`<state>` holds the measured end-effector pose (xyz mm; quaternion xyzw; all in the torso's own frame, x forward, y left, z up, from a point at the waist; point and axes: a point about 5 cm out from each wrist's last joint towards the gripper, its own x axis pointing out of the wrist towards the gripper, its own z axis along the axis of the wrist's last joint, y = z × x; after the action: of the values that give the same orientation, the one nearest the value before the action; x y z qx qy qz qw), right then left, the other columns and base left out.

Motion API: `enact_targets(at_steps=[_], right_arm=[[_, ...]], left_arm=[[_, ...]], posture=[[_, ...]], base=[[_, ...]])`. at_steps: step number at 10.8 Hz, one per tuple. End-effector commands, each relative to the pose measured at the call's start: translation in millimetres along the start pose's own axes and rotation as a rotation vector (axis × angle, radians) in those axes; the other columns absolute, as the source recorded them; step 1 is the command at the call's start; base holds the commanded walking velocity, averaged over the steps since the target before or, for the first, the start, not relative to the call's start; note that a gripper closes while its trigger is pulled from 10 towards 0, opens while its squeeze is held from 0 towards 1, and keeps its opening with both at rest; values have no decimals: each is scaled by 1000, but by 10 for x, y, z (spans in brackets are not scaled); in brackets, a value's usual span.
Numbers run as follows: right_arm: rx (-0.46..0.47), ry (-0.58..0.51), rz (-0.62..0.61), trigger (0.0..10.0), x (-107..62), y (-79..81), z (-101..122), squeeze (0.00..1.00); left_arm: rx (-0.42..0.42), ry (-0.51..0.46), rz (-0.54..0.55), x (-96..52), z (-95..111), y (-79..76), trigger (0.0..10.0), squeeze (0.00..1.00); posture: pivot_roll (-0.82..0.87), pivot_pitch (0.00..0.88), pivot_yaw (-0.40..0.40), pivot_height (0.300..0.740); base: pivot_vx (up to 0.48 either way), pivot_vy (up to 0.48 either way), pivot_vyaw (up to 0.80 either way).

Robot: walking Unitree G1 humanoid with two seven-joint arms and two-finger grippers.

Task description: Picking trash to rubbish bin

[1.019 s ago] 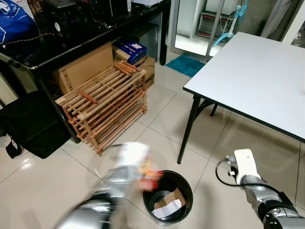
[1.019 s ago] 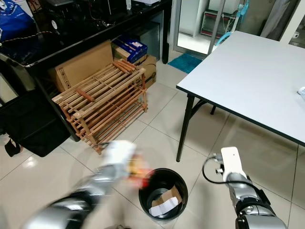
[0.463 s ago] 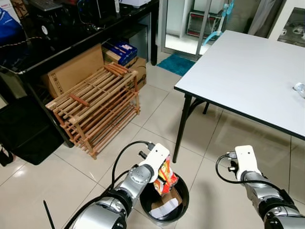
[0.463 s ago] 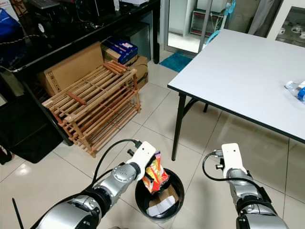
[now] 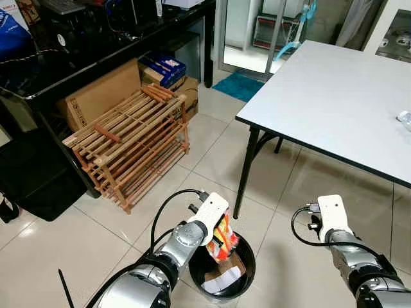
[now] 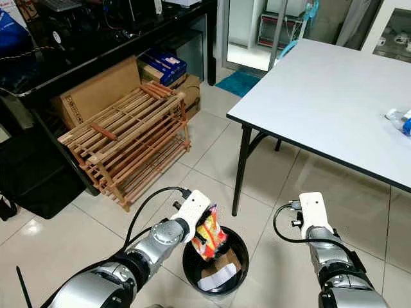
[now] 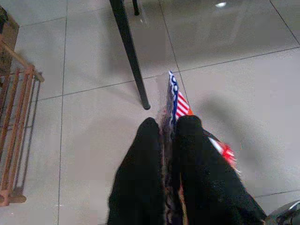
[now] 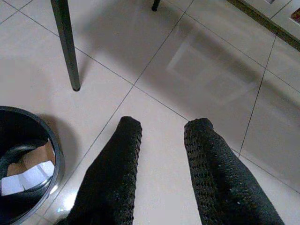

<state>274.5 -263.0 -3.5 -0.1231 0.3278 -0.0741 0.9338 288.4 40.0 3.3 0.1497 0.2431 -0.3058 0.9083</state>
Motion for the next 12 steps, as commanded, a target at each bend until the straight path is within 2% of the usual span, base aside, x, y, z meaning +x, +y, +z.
enact_targets(at_steps=[1,6,7,8,9,11,12], right_arm=[[7,-32,-16,10000,1,-42,54,0],[6,-35,-11,10000,5,-2,63,0],[6,-37,-8,10000,6,9,67,0],[5,-43,-3,10000,9,33,85,0],[5,-58,5,10000,15,59,125,0],[-2,-144,28,10000,36,126,366,0],[3,-256,55,10000,35,209,672,0]], left_arm=[[7,-39,-44,61,194,-100,10000,1000],[15,-31,-52,50,161,-84,10000,1000],[19,-34,-43,48,163,-66,10000,475],[7,-43,-16,39,168,-5,10000,0],[-26,-60,48,12,170,136,10000,0],[-143,-122,283,-154,105,647,10000,0],[-170,-166,417,-302,58,943,10000,0]], posture=[[-149,26,57,740],[-137,30,62,740],[-134,31,61,740],[-129,34,63,740],[-124,35,61,740],[-97,40,57,740],[-92,40,56,740]], base=[[0,0,0],[0,0,0],[0,0,0],[0,0,0],[0,0,0],[0,0,0],[0,0,0]])
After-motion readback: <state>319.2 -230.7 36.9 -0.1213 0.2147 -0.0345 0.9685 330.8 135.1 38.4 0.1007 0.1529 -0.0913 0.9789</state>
